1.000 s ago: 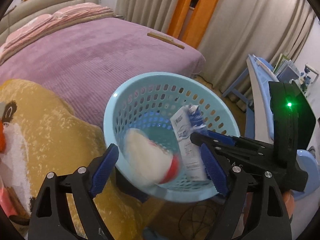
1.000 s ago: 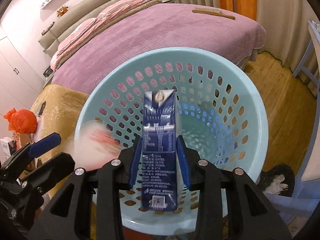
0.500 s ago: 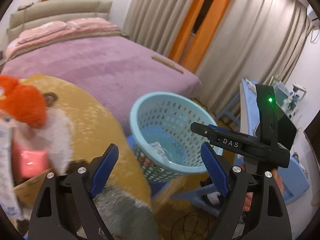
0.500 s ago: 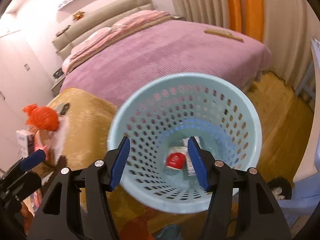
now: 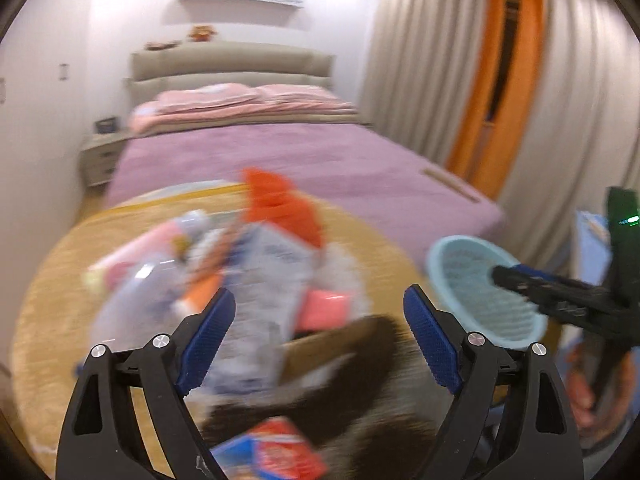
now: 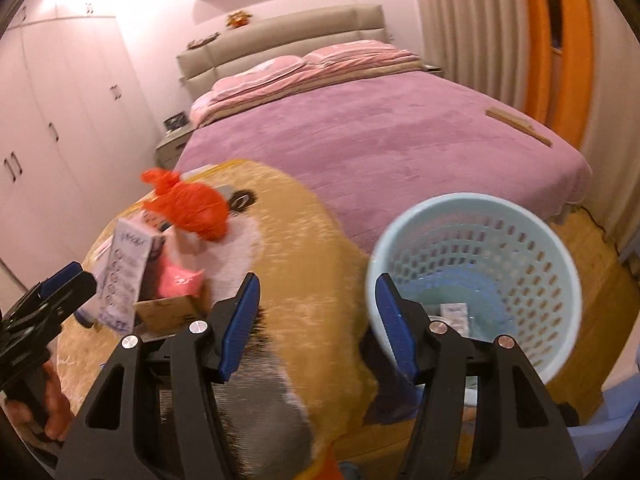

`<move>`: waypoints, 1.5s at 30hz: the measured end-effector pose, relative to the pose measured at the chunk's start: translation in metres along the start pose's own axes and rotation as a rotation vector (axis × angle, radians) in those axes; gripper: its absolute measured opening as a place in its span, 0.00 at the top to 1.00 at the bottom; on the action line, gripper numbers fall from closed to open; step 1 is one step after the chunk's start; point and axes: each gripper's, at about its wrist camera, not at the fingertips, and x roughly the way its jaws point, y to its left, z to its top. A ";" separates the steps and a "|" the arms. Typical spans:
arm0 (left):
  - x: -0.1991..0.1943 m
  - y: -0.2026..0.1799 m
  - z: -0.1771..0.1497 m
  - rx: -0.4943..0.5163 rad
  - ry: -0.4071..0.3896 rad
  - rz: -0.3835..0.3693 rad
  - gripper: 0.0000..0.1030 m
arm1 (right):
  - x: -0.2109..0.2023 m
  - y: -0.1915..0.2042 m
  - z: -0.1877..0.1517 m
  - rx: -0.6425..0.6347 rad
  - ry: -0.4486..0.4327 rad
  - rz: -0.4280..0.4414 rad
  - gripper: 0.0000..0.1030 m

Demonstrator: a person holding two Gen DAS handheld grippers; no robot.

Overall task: Collect trash
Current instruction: 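Grasp the white carton with the left tool while the right tool returns to the table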

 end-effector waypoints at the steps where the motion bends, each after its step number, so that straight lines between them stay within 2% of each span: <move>1: 0.002 0.006 -0.002 0.006 0.009 0.042 0.18 | 0.004 0.006 0.000 -0.005 0.007 0.008 0.45; 4: 0.009 0.021 -0.009 0.026 0.047 0.121 0.18 | 0.013 0.020 -0.002 -0.018 0.026 0.027 0.45; 9: 0.021 0.036 -0.015 0.018 0.093 0.124 0.18 | 0.024 0.035 -0.006 -0.035 0.049 0.041 0.45; 13: 0.034 0.040 -0.021 0.037 0.135 0.162 0.19 | 0.027 0.038 -0.008 -0.034 0.059 0.042 0.45; 17: 0.040 0.048 -0.020 0.012 0.153 0.149 0.20 | 0.031 0.033 -0.008 -0.020 0.069 0.037 0.45; 21: 0.045 0.046 -0.010 -0.012 0.141 0.095 0.19 | 0.036 0.034 -0.009 -0.014 0.084 0.043 0.45; 30: 0.073 0.039 0.000 0.058 0.179 0.212 0.18 | 0.039 0.034 -0.008 -0.016 0.092 0.047 0.45; 32: 0.077 0.039 0.000 0.070 0.184 0.233 0.21 | 0.041 0.034 -0.008 -0.014 0.097 0.051 0.45; 33: 0.078 0.042 0.000 0.062 0.190 0.228 0.24 | 0.042 0.035 -0.008 -0.016 0.099 0.053 0.45; 34: 0.079 0.044 0.001 0.052 0.195 0.217 0.34 | 0.042 0.036 -0.008 -0.019 0.100 0.055 0.45; 35: 0.077 0.049 0.001 0.036 0.202 0.194 0.39 | 0.043 0.038 -0.008 -0.024 0.101 0.058 0.45; 45: 0.025 0.068 -0.001 -0.054 0.111 0.097 0.40 | 0.056 0.081 -0.003 -0.106 0.101 0.102 0.45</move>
